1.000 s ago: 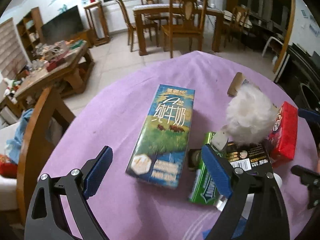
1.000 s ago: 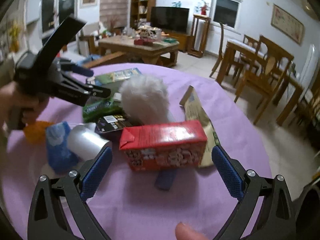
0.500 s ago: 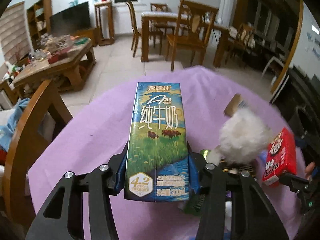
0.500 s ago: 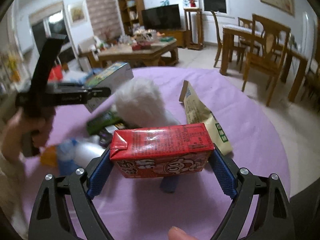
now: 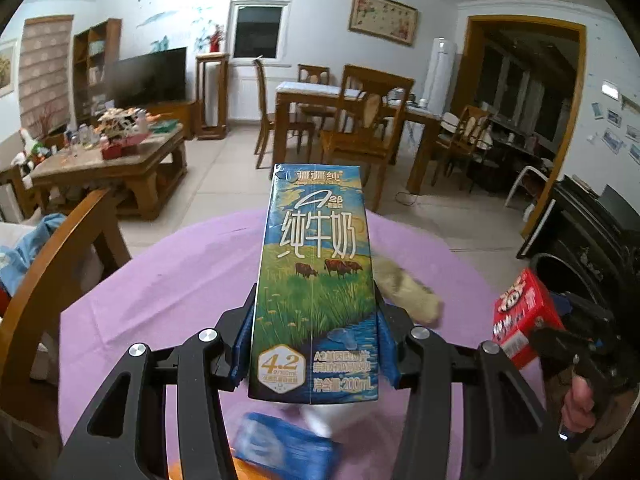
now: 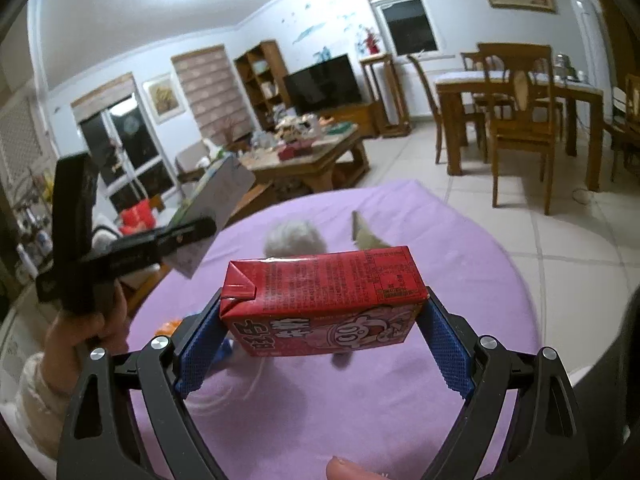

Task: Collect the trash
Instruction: 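Carry the carton and juice box to the bin and release both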

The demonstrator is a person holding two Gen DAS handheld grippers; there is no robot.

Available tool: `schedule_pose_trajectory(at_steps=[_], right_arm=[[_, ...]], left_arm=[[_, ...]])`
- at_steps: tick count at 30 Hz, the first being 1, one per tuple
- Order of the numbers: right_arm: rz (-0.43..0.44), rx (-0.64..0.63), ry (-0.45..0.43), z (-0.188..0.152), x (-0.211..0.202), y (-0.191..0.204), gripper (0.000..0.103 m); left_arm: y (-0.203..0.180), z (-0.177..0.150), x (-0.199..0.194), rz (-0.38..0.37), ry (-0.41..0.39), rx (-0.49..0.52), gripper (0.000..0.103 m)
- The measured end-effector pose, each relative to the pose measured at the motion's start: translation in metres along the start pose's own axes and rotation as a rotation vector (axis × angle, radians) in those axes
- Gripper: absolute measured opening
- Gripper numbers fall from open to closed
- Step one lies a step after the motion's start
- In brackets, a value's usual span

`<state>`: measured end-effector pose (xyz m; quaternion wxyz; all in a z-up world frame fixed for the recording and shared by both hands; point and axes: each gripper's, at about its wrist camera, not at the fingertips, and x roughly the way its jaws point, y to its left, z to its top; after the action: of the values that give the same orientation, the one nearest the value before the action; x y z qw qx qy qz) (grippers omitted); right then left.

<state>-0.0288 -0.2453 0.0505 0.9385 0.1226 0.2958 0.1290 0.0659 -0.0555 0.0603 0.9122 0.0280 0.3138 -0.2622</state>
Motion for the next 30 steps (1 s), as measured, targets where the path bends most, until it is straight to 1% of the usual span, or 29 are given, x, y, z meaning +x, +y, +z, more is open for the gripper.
schedule_pose_trajectory(at_steps=[5, 8, 12, 16, 20, 24, 30], right_arm=[[-0.059, 0.029, -0.088, -0.004, -0.056, -0.030, 0.089], [-0.082, 0.054, -0.135, -0.009, -0.089, -0.051, 0.089], [-0.127, 0.076, -0.188, -0.021, -0.125, -0.075, 0.089], [-0.156, 0.135, -0.230, -0.038, -0.161, -0.109, 0.089], [-0.190, 0.185, -0.262, -0.053, -0.189, -0.138, 0.089], [-0.234, 0.238, -0.295, -0.070, -0.218, -0.171, 0.089], [-0.297, 0.316, -0.326, -0.097, -0.246, -0.209, 0.089]], left_arm=[[-0.037, 0.001, -0.005, -0.062, -0.021, 0.023, 0.049], [-0.067, 0.001, -0.002, -0.110, -0.025, 0.033, 0.049], [-0.110, 0.000, 0.011, -0.176, -0.018, 0.062, 0.049], [-0.148, -0.002, 0.025, -0.241, -0.001, 0.084, 0.049], [-0.183, -0.006, 0.038, -0.303, 0.020, 0.101, 0.049], [-0.215, -0.014, 0.049, -0.349, 0.043, 0.123, 0.049], [-0.258, -0.021, 0.067, -0.417, 0.083, 0.157, 0.049]])
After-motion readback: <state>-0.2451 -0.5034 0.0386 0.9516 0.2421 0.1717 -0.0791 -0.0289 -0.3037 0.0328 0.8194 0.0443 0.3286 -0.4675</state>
